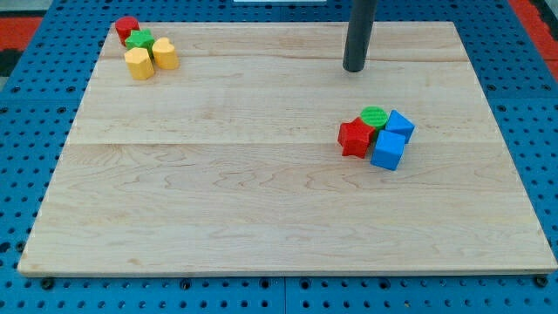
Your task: Push the yellow blocks towards up
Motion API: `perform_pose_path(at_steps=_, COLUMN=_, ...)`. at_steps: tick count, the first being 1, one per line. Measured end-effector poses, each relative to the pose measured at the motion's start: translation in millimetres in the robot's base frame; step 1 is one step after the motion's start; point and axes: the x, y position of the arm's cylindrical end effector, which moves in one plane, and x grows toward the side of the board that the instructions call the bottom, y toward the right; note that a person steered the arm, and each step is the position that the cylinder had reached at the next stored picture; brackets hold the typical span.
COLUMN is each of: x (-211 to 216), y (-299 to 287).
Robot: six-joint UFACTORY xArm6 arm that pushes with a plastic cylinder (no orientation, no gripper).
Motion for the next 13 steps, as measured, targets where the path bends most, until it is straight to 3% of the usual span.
perform_pose_path(at_steps=4, x=9.6, y=-5.3)
perform_pose_path(at_steps=5, x=32.6, y=-19.6)
perform_pose_path(at_steps=7, x=37.8, y=-57.9)
perform_pose_path(at_steps=9, x=36.8, y=-57.9)
perform_pose_path(at_steps=10, x=39.0, y=-14.3)
perform_pose_path(at_steps=11, x=31.9, y=-13.8)
perform_pose_path(at_steps=12, x=6.0, y=-94.0)
perform_pose_path(at_steps=13, x=-52.2, y=-131.3)
